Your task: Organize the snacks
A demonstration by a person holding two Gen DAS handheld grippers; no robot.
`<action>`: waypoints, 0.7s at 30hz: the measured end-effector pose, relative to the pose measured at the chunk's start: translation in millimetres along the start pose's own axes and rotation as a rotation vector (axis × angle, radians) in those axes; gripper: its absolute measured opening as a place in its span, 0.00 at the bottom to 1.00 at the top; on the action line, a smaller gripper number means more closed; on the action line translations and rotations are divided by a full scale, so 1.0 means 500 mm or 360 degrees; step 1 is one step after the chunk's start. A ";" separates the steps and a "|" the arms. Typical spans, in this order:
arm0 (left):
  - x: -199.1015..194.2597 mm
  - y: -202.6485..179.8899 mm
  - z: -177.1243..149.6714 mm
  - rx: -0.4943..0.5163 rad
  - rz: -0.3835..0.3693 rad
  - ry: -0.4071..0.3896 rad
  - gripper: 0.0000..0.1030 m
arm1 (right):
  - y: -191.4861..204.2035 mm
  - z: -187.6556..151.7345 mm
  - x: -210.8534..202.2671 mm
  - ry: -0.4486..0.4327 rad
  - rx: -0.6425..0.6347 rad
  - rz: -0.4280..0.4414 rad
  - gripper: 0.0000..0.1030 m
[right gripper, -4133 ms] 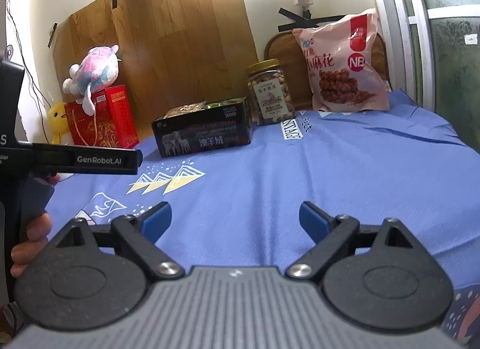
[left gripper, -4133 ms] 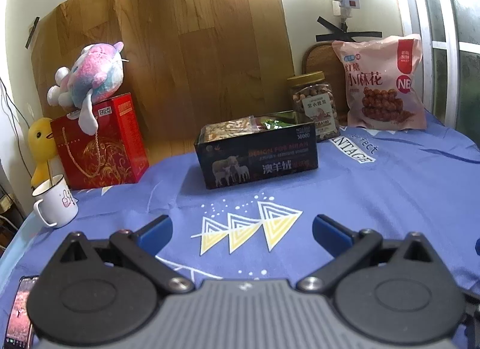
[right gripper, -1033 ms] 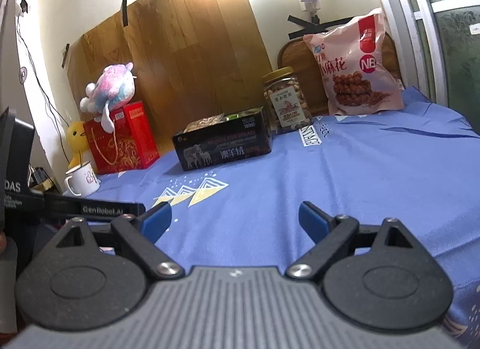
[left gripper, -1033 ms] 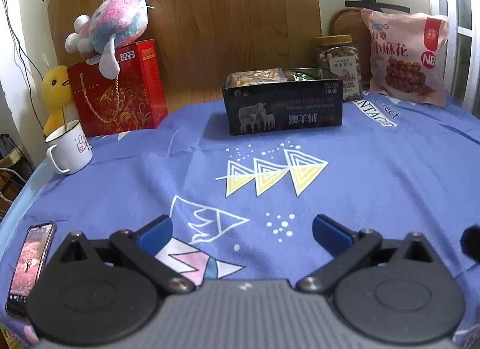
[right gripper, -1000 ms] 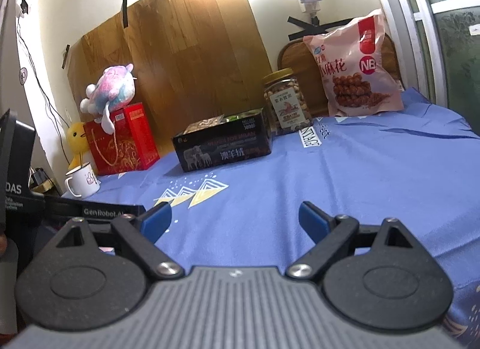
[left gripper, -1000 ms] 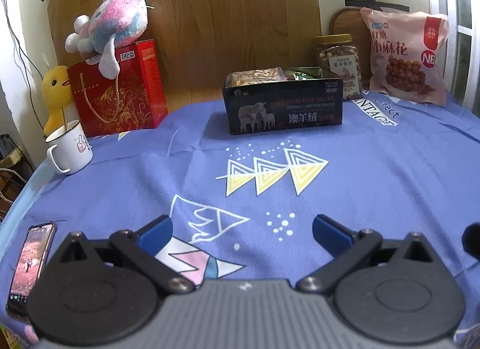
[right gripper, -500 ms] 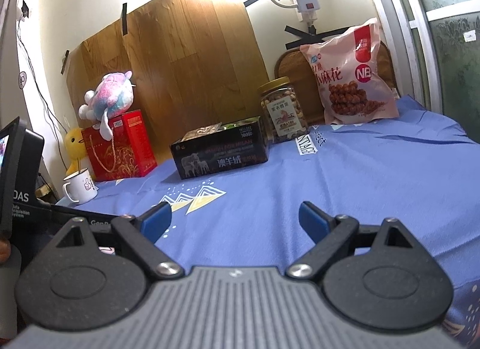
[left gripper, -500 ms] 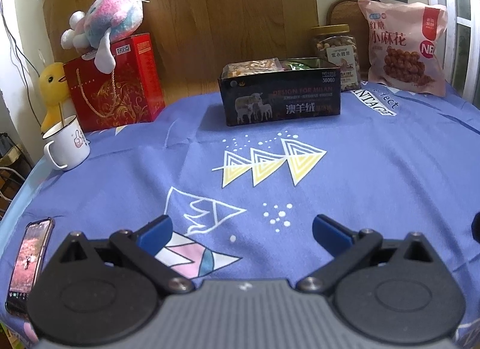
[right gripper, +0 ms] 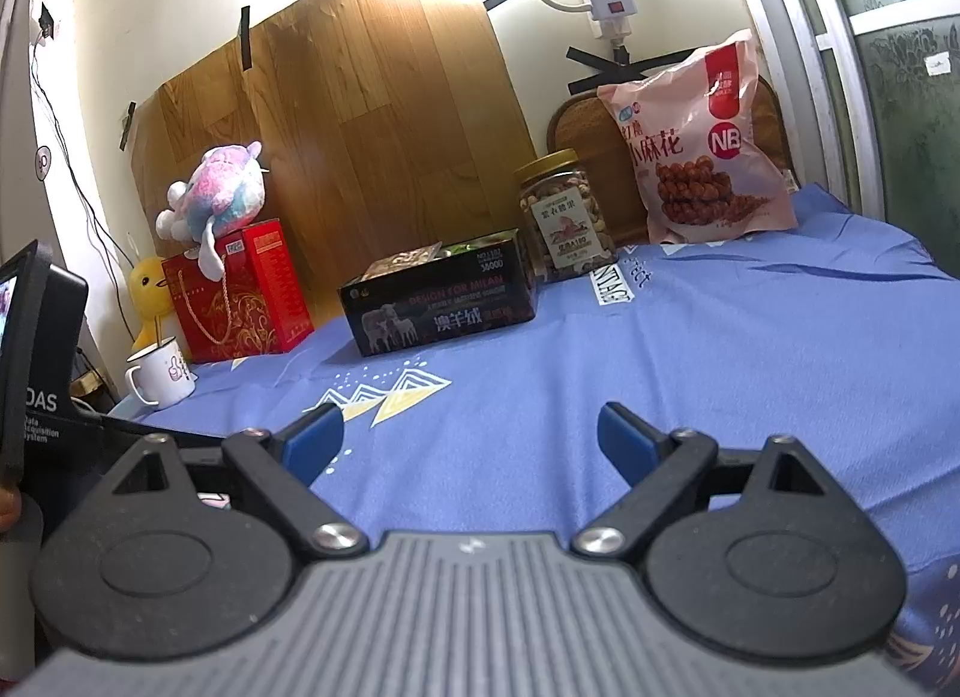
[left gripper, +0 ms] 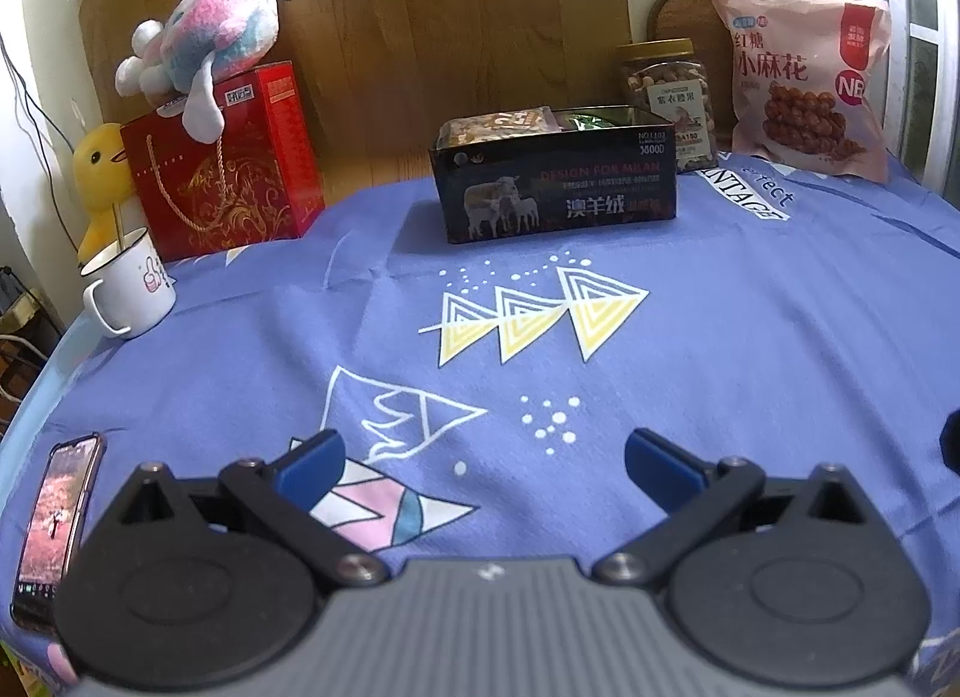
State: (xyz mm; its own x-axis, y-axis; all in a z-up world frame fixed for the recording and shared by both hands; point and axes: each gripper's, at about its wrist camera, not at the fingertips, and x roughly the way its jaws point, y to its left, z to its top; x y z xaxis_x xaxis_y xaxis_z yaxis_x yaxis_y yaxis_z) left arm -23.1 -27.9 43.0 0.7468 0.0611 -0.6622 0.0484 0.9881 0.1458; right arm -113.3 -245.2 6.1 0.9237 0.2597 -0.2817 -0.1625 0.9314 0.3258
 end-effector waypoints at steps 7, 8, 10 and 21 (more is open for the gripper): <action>0.001 -0.002 0.000 0.0003 -0.0001 0.0004 1.00 | -0.002 -0.001 0.004 0.0012 0.0008 0.0004 0.91; 0.002 -0.003 0.000 0.0004 0.0000 0.0007 1.00 | -0.002 -0.001 0.004 0.0013 0.0008 0.0005 0.91; 0.005 -0.003 -0.001 0.0007 0.0003 0.0013 1.00 | -0.002 -0.001 0.005 0.0016 0.0010 0.0005 0.91; 0.010 -0.005 -0.005 0.0015 -0.0007 0.0032 1.00 | -0.005 -0.004 0.007 0.0027 0.0026 0.0007 0.91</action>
State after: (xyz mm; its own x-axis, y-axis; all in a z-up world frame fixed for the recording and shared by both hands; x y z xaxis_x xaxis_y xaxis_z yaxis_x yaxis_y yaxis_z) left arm -21.1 -29.9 37.7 0.7330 0.0597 -0.6776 0.0581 0.9870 0.1498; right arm -110.4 -246.2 2.7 0.9171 0.2679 -0.2953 -0.1606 0.9261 0.3415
